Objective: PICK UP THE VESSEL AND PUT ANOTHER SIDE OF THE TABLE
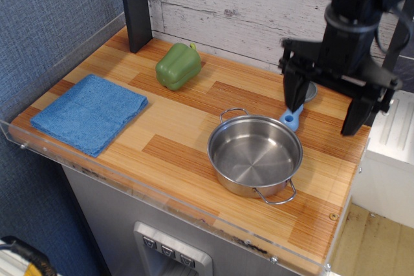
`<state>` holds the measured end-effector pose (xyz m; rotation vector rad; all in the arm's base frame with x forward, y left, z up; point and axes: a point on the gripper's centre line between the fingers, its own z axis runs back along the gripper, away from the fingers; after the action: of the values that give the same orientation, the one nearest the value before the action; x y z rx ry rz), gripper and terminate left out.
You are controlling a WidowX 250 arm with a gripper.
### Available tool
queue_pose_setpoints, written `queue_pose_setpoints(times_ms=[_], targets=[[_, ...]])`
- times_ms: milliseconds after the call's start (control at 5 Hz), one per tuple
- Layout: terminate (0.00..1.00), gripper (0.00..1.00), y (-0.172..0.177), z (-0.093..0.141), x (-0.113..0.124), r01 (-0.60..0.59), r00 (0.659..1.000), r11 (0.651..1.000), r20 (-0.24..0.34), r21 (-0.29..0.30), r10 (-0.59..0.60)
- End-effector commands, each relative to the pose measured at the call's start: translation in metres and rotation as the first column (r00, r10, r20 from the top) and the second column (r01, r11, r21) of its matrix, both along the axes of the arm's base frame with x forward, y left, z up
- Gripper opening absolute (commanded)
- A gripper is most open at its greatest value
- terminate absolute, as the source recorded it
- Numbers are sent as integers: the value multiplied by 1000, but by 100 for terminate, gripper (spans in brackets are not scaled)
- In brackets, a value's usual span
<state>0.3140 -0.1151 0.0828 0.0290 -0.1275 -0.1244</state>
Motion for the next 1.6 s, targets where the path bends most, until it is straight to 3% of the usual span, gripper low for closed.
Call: queue_pose_setpoints(times_ms=[0,400,600,1200,1400], targets=[[0,100,7,-5,-6,-40,999,999,20,-6,40],[0,100,16,-24,-14,-59,998,998,-18,1,59],[0,100,16,-35,-12,-28,999,1000,21,-1,28],[0,100,11,-64,-2,53,998,998,21,-16,-53],[0,0,10,-63,-2,63,998,998,16,-10,-63]])
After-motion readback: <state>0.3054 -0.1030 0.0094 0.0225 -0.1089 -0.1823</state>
